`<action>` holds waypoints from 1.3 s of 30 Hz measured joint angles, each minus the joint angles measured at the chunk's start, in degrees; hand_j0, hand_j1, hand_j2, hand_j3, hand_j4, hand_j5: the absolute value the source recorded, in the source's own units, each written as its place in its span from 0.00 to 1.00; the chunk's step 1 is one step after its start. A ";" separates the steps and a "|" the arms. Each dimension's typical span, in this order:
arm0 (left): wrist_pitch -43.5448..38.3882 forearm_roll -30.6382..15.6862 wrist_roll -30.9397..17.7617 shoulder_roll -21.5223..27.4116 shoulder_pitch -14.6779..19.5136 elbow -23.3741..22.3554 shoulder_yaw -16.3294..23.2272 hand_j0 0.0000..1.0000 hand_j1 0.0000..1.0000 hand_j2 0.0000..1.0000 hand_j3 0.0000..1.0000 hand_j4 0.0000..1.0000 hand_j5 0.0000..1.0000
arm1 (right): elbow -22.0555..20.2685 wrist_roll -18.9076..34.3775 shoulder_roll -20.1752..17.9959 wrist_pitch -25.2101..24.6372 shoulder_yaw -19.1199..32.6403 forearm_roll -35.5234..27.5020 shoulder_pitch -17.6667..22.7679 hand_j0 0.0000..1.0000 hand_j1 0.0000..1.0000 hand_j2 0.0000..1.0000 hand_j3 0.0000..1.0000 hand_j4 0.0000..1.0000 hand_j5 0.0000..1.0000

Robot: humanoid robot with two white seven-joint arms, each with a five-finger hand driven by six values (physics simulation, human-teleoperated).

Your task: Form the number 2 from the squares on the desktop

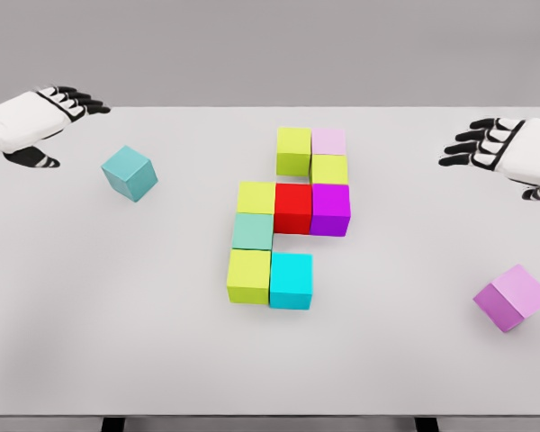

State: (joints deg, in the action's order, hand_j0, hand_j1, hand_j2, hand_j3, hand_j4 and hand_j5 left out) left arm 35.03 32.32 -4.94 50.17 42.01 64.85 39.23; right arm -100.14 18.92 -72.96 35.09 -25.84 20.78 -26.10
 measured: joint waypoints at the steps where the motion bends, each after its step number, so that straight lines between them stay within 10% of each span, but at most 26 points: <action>1: 0.00 0.09 0.00 -0.02 0.44 -0.02 0.61 1.00 1.00 1.00 1.00 1.00 1.00 | -0.31 0.01 -1.44 0.01 -1.29 0.14 0.00 1.00 1.00 1.00 1.00 1.00 1.00; 23: 0.00 -5.65 0.44 -2.23 13.54 -6.93 22.94 1.00 1.00 1.00 1.00 1.00 1.00 | -1.11 0.12 -10.83 -0.02 -15.66 5.56 -0.02 1.00 1.00 1.00 1.00 1.00 1.00; 28: 0.00 -8.24 0.50 -4.75 14.33 -9.82 25.01 1.00 1.00 1.00 1.00 1.00 1.00 | -0.74 0.07 -11.06 -0.08 -28.28 6.81 -18.74 1.00 1.00 1.00 1.00 1.00 1.00; 39: 0.00 -8.91 0.39 -8.11 14.42 -13.66 26.98 1.00 1.00 1.00 1.00 1.00 1.00 | -0.58 0.00 -12.41 -0.01 -42.25 7.84 -23.82 1.00 1.00 1.00 1.00 1.00 1.00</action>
State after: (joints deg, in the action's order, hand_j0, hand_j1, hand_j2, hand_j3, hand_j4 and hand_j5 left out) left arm 35.03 23.41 -4.55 42.06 56.43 51.19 66.21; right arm -100.72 18.92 -85.37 35.07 -68.09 28.61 -49.93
